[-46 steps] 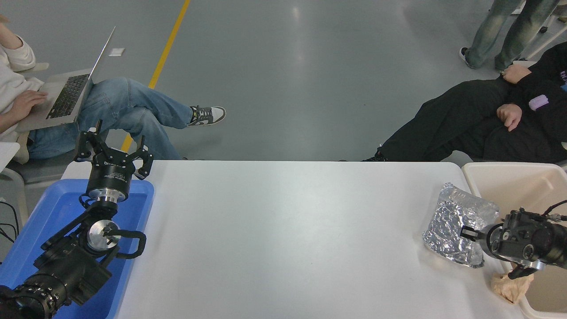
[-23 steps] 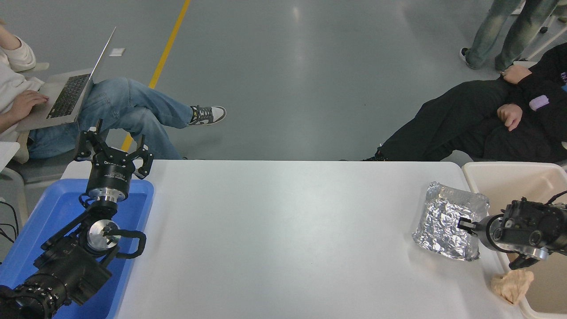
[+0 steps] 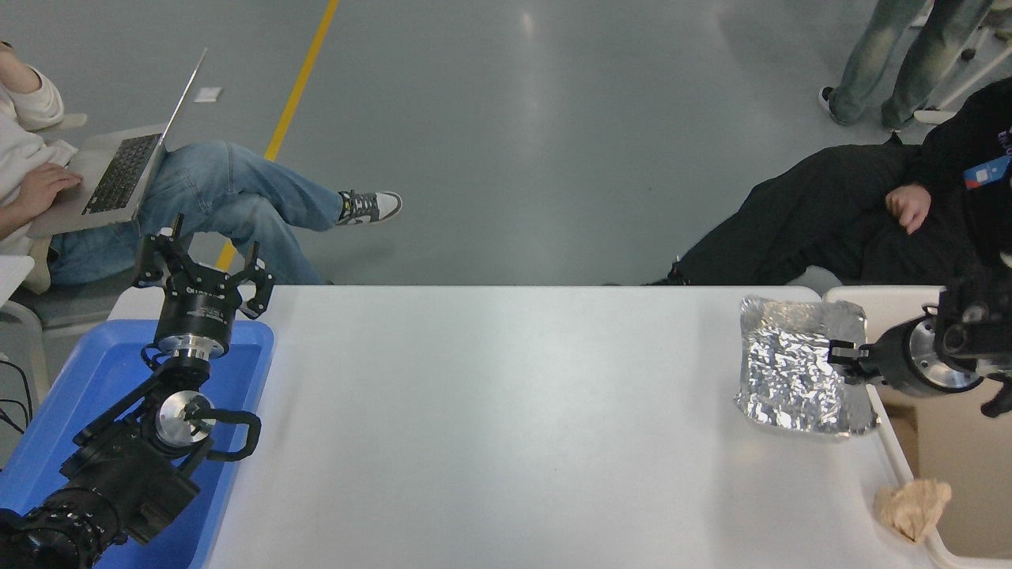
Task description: Pick up foil plate and place in dustbin
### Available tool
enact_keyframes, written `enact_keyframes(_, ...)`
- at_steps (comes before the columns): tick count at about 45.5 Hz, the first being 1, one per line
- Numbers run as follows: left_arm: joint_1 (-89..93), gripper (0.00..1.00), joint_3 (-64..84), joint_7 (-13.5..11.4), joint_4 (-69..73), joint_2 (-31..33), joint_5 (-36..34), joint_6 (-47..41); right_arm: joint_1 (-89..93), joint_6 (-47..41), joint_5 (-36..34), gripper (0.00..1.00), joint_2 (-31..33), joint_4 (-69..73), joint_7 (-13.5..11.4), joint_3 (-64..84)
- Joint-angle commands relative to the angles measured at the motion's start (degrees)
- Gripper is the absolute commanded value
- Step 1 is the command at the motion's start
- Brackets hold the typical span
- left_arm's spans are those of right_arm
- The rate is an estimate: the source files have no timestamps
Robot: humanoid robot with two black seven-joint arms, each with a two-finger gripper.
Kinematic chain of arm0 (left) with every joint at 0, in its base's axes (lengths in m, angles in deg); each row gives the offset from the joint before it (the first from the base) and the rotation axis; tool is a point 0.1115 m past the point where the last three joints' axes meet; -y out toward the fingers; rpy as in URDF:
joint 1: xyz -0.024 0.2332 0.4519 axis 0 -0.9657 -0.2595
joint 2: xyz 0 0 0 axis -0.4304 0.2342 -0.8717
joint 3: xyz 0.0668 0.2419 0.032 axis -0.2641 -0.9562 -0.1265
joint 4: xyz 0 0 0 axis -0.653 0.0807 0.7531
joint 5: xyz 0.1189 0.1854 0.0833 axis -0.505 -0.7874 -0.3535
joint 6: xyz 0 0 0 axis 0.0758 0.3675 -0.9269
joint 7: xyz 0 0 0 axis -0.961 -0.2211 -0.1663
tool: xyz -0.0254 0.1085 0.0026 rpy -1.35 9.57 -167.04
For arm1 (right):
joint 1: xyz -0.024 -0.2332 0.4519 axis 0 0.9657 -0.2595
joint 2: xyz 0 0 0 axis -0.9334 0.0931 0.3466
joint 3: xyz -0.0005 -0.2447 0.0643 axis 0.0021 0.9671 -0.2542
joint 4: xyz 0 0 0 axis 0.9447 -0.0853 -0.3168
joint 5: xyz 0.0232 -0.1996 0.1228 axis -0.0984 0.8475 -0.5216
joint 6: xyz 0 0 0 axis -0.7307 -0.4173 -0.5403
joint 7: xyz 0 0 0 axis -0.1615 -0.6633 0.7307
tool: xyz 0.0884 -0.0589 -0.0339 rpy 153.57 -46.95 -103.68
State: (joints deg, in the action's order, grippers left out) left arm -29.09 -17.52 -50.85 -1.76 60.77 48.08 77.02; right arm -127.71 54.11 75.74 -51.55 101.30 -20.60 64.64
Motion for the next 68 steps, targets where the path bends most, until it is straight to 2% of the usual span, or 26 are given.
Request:
enact_keyframes(1, -0.1, 0.99, 0.0, 0.0, 0.0, 0.0, 0.0, 0.0, -14.5, -14.4, -5.4, 0.00, 0.8, 3.0, -0.1, 1.0)
enact_keyframes(9, -0.1, 0.99, 0.0, 0.0, 0.0, 0.0, 0.1, 0.0, -22.2, -23.4, -6.7, 0.00, 0.7, 3.2, -0.1, 1.3)
enact_keyframes(19, -0.1, 0.99, 0.0, 0.0, 0.1, 0.0, 0.1, 0.0, -29.2, -28.1, -7.1, 0.00, 1.0, 3.2, -0.1, 2.1)
enact_keyframes(39, -0.1, 0.99, -0.1, 0.0, 0.0, 0.0, 0.1, 0.0, -31.9, -26.9, -7.3, 0.00, 2.2, 2.0, -0.2, 5.3)
enact_keyframes(42, -0.1, 0.99, 0.0, 0.0, 0.1, 0.1, 0.1, 0.0, -31.9, -25.0, -7.4, 0.00, 3.4, 0.0, -0.2, 8.1)
enact_keyframes(55, -0.1, 0.99, 0.0, 0.0, 0.1, 0.1, 0.1, 0.0, -30.0, -6.0, -8.4, 0.00, 10.8, -3.1, -0.1, 24.1)
enact_keyframes(62, -0.1, 0.99, 0.0, 0.0, 0.0, 0.0, 0.0, 0.0, -24.0, 0.8, -8.5, 0.00, 14.6, -5.9, -0.1, 24.2)
enact_keyframes(68, -0.1, 0.99, 0.0, 0.0, 0.0, 0.0, 0.1, 0.0, -17.8, 8.2, -8.5, 0.00, 20.7, -9.0, -0.1, 21.7)
